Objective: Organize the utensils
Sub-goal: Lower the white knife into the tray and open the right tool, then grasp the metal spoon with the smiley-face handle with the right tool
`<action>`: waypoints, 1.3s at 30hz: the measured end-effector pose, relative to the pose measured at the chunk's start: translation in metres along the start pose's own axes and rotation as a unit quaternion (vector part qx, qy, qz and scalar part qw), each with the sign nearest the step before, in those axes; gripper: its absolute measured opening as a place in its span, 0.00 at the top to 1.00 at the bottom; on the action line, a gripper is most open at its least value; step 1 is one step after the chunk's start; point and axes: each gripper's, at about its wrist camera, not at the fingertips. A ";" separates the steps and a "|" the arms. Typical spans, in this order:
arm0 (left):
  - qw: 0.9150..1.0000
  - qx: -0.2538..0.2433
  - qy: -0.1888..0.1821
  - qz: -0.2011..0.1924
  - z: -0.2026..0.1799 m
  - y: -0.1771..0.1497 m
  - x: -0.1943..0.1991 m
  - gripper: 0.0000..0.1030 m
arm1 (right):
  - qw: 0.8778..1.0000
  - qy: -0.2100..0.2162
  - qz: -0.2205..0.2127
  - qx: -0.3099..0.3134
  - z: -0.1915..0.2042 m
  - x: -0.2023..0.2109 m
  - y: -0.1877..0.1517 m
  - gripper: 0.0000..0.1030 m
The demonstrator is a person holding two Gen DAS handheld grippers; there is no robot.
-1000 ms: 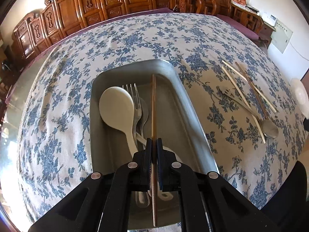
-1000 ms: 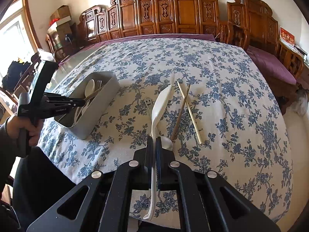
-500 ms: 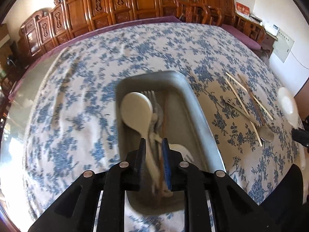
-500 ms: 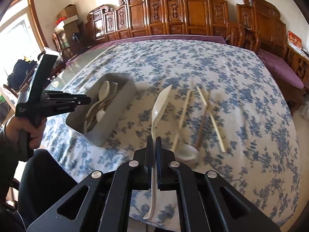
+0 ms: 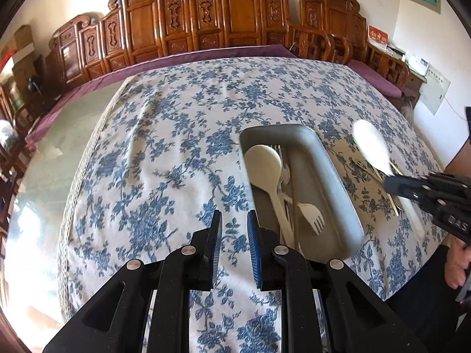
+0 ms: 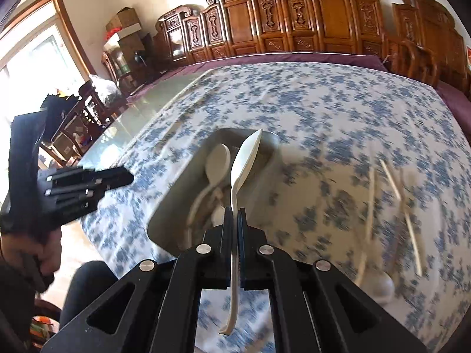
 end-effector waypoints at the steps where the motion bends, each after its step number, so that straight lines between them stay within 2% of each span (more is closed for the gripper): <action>1: 1.000 0.005 -0.003 -0.001 0.002 -0.004 0.002 0.84 | 1.000 -0.001 0.003 0.004 0.006 -0.006 0.003 0.96; 7: 1.000 0.017 -0.007 -0.008 0.013 -0.019 0.008 0.84 | 0.999 -0.015 0.019 0.023 0.030 -0.037 0.011 0.96; 17: 1.000 0.025 0.000 -0.001 0.023 -0.029 0.002 0.84 | 0.998 -0.049 0.032 0.022 0.037 -0.081 0.014 0.96; 26: 1.000 0.018 -0.007 0.002 0.017 -0.030 -0.002 0.84 | 0.998 -0.046 0.030 0.012 0.032 -0.085 0.014 0.95; 30: 1.000 0.010 -0.010 0.000 0.011 -0.029 0.000 0.84 | 0.999 -0.043 0.019 0.017 0.031 -0.072 0.015 0.95; 33: 1.000 0.005 -0.012 -0.004 0.005 -0.027 0.003 0.80 | 0.999 -0.040 0.003 0.020 0.022 -0.052 0.014 0.95; 39: 1.000 -0.012 -0.016 -0.014 -0.015 -0.022 0.011 0.55 | 0.996 -0.072 -0.020 0.041 -0.024 -0.006 0.004 0.95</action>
Point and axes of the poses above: each gripper's, at about its wrist camera, not at the fingertips, and x roughly against the way its jaws point, z to its left, y to its top, and after that the axes turned 14 degrees about -x, right-handed
